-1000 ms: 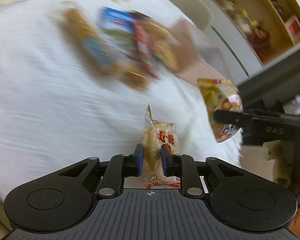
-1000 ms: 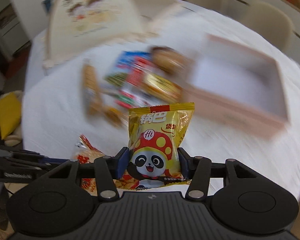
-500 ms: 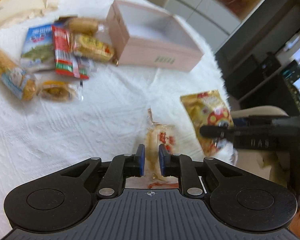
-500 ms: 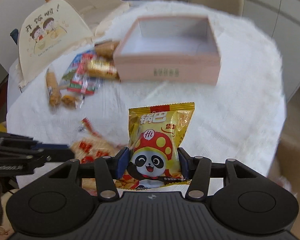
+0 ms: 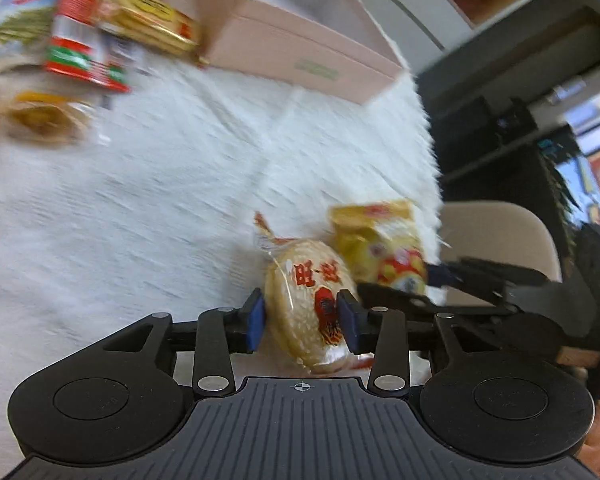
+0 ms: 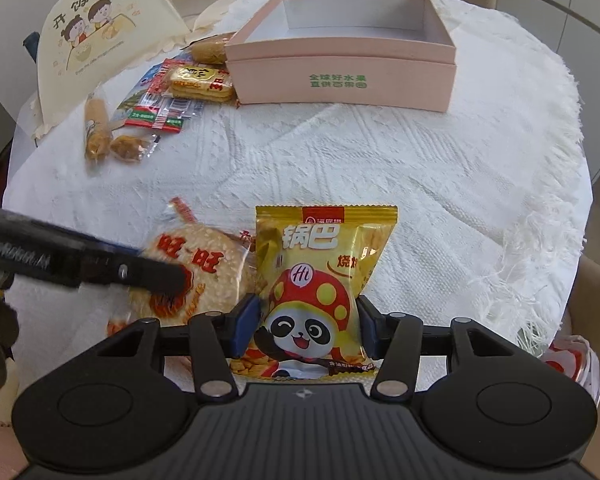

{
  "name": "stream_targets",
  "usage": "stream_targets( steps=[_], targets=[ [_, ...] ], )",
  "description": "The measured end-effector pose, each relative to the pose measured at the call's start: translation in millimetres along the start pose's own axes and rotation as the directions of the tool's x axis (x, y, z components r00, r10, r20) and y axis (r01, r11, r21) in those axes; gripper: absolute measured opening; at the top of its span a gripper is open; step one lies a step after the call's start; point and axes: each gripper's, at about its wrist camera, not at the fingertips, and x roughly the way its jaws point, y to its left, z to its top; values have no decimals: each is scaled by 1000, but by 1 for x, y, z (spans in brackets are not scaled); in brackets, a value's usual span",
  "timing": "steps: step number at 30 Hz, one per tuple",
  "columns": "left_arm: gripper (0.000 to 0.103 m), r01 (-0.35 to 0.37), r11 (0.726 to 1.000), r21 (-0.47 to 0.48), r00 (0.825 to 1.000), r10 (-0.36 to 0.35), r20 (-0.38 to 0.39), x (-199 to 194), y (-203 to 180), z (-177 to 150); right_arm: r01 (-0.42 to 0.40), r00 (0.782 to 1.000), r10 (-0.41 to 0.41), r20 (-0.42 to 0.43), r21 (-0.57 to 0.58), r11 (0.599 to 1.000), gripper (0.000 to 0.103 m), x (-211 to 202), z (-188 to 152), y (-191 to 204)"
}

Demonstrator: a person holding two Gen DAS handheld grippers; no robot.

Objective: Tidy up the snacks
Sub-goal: 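Carry both snacks over the pink box and open both tools to drop them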

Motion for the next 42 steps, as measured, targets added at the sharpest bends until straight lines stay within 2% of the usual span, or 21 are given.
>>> stream_targets(
  steps=[2,5,7,10,12,15,17,18,21,23,24,25,27,29,30,31,34,36,39,40,42],
  targets=[
    [44,11,1000,-6,1000,-11,6,8,-2,-1,-9,1000,9,6,9,1000,52,1,-1,-3],
    [39,21,999,-26,999,-20,30,11,-5,-2,-18,1000,18,5,15,1000,51,-1,-1,-5],
    [23,39,999,-37,999,-38,37,6,-8,-3,-28,1000,27,6,24,999,47,-8,1,-9],
    [22,69,996,-49,996,-66,67,-10,-16,0,-43,998,42,44,20,999,46,-28,8,-12],
    [22,105,994,-18,987,-102,122,-29,-27,11,-45,993,45,106,3,999,46,-49,19,-13],
    [22,119,992,49,967,-127,222,-56,-47,42,-53,977,53,208,-7,999,46,-80,48,-17],
    [22,122,991,54,950,-132,282,-68,-51,72,-43,965,45,257,-11,999,46,-92,72,-17],
    [22,114,993,45,947,-122,296,-69,-50,87,-36,962,36,270,-3,999,46,-93,87,-18],
    [22,81,997,10,944,-80,320,-58,-39,137,-19,958,11,287,24,1000,46,-77,130,-28],
    [23,120,992,-36,941,-102,322,-40,-26,175,-22,963,0,268,79,997,46,-56,160,-40],
    [25,120,991,-55,941,-95,326,-31,-18,193,-50,961,20,275,103,993,46,-45,175,-47],
    [26,97,991,-88,943,-63,328,-20,-12,208,-69,961,34,274,117,991,48,-33,189,-52],
    [28,42,985,-167,939,18,343,-11,7,223,-7,972,-29,232,153,988,50,-10,208,-58],
    [28,48,982,-181,933,21,359,-14,20,225,70,972,-102,211,154,986,50,0,207,-58],
    [28,41,985,-170,930,24,366,-21,26,223,74,972,-102,214,138,988,50,0,199,-56],
    [28,20,987,-158,923,42,381,-27,31,223,67,972,-92,215,121,990,50,-1,188,-53],
    [28,-91,982,-165,892,154,424,-46,51,229,9,981,-21,194,63,998,52,-3,153,-40],
    [28,-169,967,-189,891,232,391,-44,66,240,-32,989,28,148,29,999,52,6,138,-26],
    [28,-272,956,-110,904,293,311,-24,72,257,-68,994,69,86,-22,997,52,32,132,2],
    [28,-315,947,-62,904,319,285,-16,72,260,-63,995,66,80,-37,997,52,40,133,12],
    [28,-409,912,36,894,392,218,3,72,268,-63,994,66,87,-41,997,52,54,141,29]
  ],
)
